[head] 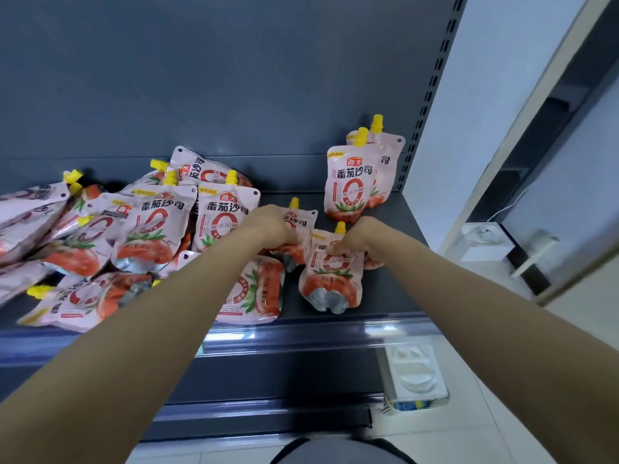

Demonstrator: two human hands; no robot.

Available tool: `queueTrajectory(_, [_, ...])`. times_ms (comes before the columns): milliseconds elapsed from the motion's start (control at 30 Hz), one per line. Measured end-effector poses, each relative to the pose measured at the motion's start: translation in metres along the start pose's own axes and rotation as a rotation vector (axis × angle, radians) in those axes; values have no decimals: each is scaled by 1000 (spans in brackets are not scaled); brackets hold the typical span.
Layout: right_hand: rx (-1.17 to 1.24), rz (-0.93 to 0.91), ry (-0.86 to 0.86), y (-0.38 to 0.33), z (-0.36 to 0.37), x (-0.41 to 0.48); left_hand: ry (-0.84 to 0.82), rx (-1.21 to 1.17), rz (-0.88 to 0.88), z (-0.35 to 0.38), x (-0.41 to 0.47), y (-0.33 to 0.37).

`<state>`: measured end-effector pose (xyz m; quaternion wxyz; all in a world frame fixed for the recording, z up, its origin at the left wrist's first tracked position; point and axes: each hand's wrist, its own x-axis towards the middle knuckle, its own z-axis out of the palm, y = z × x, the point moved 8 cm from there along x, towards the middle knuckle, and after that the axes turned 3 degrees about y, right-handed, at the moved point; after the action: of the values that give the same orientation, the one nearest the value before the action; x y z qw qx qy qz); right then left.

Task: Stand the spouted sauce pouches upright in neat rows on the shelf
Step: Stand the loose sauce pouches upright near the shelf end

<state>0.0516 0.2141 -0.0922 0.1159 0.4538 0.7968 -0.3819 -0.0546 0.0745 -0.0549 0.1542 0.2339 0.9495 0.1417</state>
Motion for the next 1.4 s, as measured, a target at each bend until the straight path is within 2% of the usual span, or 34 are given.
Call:
queueTrajectory(133, [148, 72, -6, 11, -1, 8, -29, -107, -21, 6, 3, -5])
queueTrajectory(367, [323, 58, 8, 12, -13, 6, -96, -363, -78, 16, 2, 3])
queueTrajectory(567, [491, -66, 47, 3, -34, -2, -80, -479, -182, 17, 10, 2])
queueTrajectory(733, [625, -121, 151, 8, -57, -5, -102, -668, -284, 24, 12, -3])
queueTrajectory(967, [863, -304, 326, 7, -94, -17, -47, -818, -255, 21, 17, -2])
queueTrajectory(1067, [854, -361, 407, 12, -100, -16, 21, -913, -211, 7, 9, 0])
queueTrajectory(1167, [931, -376, 399, 18, -102, -8, 100, -995, -159, -5, 2, 2])
queueTrajectory(1400, [902, -396, 360, 11, -108, 8, 308, -1219, -58, -17, -15, 8])
